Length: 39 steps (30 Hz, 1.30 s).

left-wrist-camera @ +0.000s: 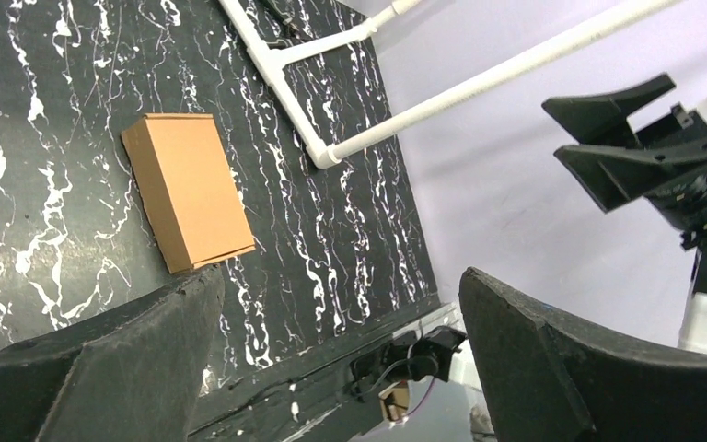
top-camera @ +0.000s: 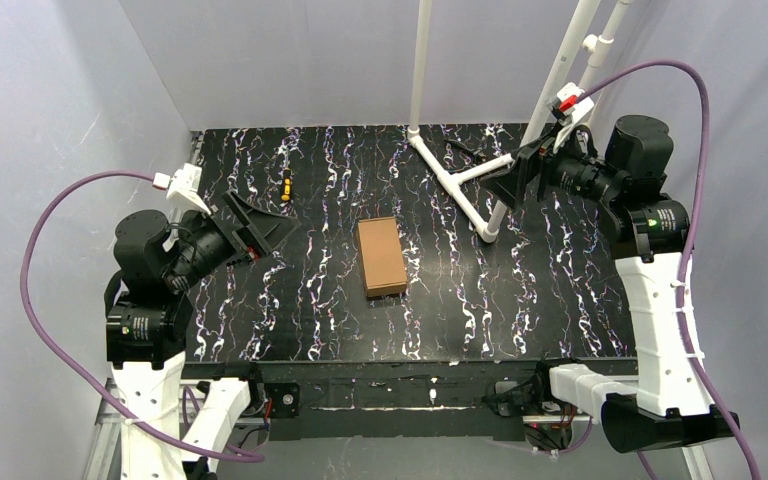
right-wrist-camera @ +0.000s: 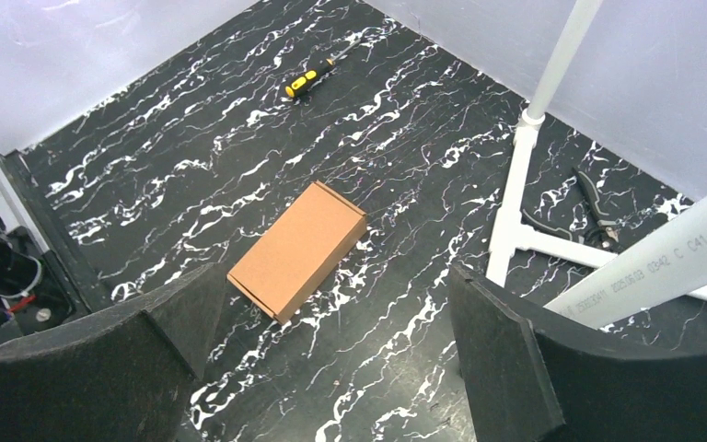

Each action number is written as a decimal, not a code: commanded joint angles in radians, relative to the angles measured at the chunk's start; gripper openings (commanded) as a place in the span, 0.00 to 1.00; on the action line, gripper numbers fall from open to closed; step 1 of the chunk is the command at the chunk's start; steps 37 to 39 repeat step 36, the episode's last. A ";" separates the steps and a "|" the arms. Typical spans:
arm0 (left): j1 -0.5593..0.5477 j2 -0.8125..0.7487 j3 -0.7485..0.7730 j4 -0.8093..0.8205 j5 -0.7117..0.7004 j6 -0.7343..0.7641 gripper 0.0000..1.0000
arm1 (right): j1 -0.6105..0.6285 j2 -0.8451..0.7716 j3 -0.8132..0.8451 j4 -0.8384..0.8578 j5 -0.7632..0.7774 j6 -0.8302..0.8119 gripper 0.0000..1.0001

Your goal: Fold the paper box

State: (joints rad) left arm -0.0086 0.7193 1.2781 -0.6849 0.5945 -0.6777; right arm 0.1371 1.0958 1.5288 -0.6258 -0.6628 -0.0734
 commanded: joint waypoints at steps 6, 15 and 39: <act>-0.039 -0.027 0.039 -0.060 -0.132 -0.054 0.98 | -0.040 -0.039 -0.027 0.077 -0.076 0.111 0.98; -0.065 -0.031 0.043 -0.076 -0.121 0.014 0.98 | -0.095 -0.056 -0.066 0.124 -0.143 0.153 0.98; -0.100 -0.023 0.059 -0.120 -0.150 0.153 0.98 | -0.170 -0.079 -0.107 0.141 -0.141 0.149 0.98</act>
